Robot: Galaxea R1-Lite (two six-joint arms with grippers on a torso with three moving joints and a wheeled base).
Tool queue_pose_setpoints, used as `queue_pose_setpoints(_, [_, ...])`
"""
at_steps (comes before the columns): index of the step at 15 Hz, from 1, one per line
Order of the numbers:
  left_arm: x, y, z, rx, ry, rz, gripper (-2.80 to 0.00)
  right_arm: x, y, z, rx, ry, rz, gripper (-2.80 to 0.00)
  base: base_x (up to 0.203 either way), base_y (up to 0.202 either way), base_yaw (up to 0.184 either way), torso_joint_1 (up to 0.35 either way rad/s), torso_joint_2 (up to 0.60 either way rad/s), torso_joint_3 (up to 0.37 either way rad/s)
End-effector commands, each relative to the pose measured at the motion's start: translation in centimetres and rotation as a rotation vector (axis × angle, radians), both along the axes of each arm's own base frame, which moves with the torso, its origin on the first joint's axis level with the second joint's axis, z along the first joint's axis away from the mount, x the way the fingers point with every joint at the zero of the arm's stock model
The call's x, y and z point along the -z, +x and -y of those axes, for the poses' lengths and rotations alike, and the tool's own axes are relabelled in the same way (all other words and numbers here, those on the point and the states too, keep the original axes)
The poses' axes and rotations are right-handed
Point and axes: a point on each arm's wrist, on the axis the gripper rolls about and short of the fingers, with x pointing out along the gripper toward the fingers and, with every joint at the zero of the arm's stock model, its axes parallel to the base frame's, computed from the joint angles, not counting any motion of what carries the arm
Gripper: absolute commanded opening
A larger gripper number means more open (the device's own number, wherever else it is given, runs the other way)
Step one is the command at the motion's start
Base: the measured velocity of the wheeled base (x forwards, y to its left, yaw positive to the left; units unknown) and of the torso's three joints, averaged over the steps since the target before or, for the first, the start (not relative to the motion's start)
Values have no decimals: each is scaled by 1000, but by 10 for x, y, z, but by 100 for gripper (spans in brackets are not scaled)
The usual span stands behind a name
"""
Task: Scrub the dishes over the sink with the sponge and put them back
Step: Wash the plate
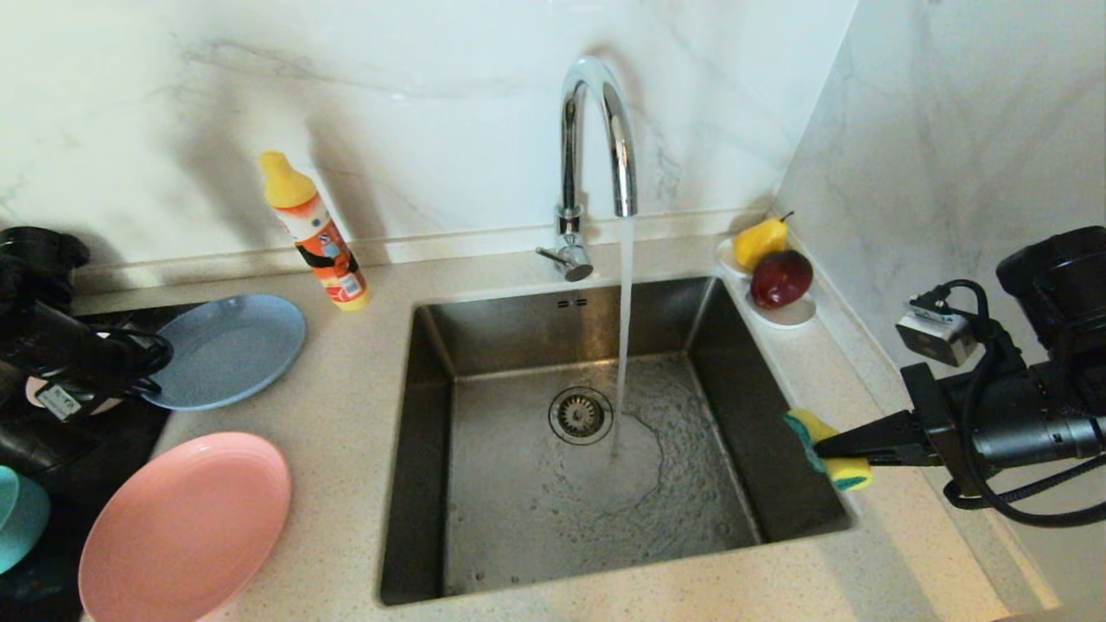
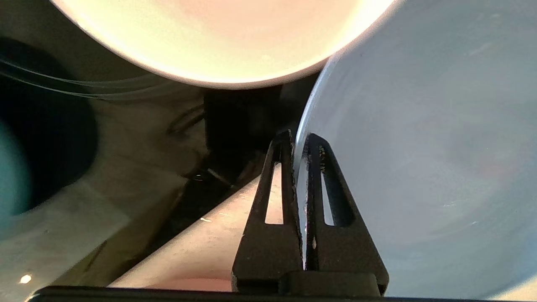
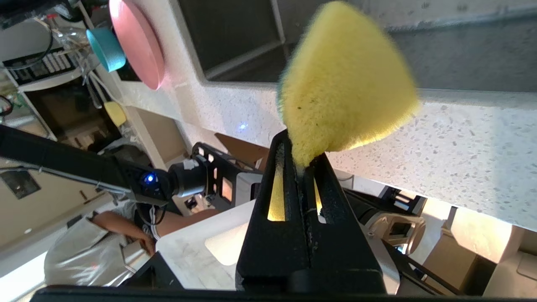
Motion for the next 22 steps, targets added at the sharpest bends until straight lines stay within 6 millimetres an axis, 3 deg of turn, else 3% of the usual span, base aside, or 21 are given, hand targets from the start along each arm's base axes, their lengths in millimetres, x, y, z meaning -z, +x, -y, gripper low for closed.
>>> queue_pose_setpoints(1, [-29, -17, -3, -27, 28, 68, -280, -4, -4, 0, -5, 7, 12, -280, 0, 0, 0, 0, 0, 0])
queue_pose_setpoints(12, [-142, -100, 45, 16, 81, 379, -280, -3, -7, -1, -10, 6, 9, -280, 0, 0, 0, 0, 0, 0])
queue_pose_setpoints(17, [-197, -181, 96, 193, 42, 593, -280, -6, -10, -1, -11, 6, 18, -280, 0, 0, 0, 0, 0, 0])
queue_pose_setpoints(19, [-204, -197, 118, 336, -31, 622, -280, -7, -12, -1, -10, 7, 20, -280, 0, 0, 0, 0, 0, 0])
queue_pose_setpoints(22, [-198, -189, 148, 508, -100, 563, -280, -12, -16, 0, -10, 11, 42, -280, 0, 0, 0, 0, 0, 0])
